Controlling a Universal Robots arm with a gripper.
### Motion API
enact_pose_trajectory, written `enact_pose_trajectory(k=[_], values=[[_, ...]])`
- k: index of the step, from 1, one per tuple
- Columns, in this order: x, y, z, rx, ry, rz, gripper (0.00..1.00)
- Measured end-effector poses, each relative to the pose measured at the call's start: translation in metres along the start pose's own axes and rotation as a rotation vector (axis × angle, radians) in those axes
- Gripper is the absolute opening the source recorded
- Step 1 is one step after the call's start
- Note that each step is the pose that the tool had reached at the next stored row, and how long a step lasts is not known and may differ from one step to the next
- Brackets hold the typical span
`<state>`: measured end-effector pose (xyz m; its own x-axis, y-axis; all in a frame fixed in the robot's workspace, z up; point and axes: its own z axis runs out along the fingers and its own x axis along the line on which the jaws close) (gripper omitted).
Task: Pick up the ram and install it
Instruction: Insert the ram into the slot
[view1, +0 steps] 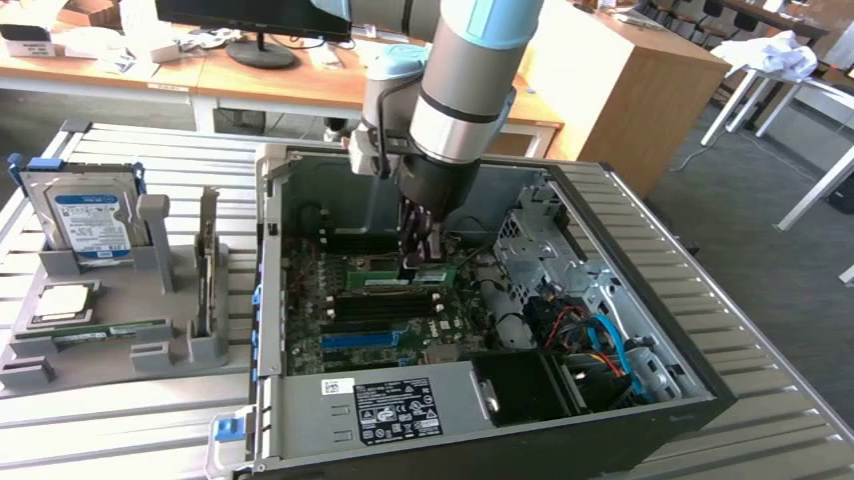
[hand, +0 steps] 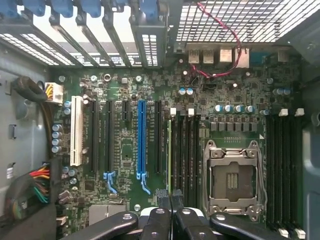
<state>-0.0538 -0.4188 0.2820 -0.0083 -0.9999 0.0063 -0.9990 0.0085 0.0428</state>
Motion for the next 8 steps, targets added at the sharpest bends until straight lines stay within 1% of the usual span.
enact_pose_trajectory(k=[8], values=[[0.0,-0.0006,0.0145,0.0,0.0001,-0.002,0.12]])
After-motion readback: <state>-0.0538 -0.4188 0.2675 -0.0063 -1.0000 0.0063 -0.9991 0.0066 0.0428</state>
